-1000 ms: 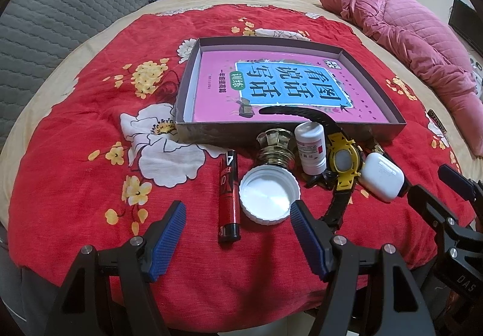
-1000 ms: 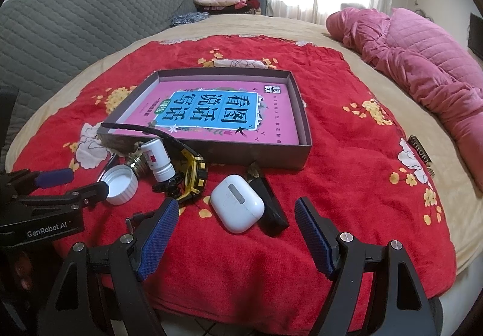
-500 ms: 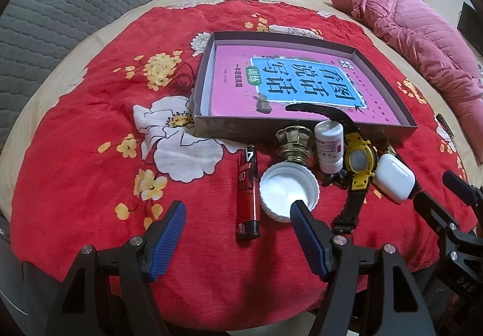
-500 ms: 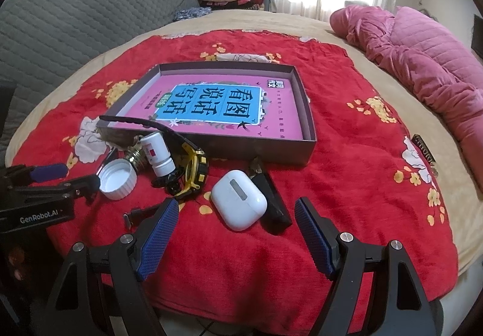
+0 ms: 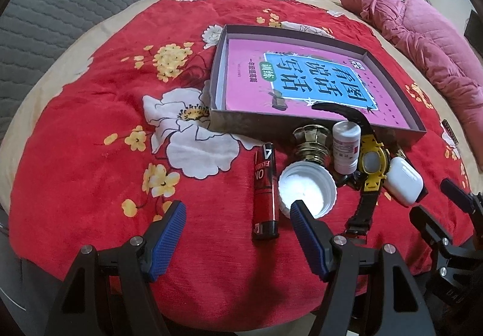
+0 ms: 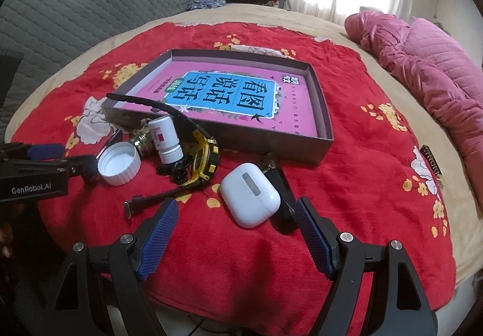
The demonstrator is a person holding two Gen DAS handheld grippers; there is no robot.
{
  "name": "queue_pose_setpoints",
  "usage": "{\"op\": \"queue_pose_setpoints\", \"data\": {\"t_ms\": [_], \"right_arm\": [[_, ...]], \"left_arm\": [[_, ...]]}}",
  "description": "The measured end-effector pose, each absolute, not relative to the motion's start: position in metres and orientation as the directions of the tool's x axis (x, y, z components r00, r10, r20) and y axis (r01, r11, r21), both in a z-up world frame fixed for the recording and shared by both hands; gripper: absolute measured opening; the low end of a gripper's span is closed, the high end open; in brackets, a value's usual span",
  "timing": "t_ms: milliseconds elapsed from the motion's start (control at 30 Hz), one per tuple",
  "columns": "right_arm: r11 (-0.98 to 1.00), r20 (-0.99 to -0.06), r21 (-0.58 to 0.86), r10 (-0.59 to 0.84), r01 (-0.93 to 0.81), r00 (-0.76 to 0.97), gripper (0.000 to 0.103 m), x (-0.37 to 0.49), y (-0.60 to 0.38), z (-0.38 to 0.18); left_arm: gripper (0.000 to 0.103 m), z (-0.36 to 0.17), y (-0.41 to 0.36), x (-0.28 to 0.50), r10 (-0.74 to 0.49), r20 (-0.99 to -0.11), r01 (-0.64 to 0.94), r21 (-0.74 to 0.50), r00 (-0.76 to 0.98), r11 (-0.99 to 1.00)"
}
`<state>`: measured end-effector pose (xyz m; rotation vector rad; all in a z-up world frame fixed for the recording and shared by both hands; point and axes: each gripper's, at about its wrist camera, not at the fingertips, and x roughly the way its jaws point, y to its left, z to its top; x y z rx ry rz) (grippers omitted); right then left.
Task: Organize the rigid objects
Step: 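Move the left tool to the red tube while the right tool approaches the white earbud case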
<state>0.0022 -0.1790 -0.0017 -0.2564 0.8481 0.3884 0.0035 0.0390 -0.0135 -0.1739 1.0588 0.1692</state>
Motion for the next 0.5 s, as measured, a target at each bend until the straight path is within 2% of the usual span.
{"op": "queue_pose_setpoints", "data": {"t_ms": [500], "right_arm": [[0.902, -0.777, -0.065, 0.223, -0.426, 0.589, 0.08, 0.009, -0.183, -0.006]], "left_arm": [[0.071, -0.028, 0.049, 0.007, 0.042, -0.9, -0.244, -0.072, 0.434, 0.967]]}}
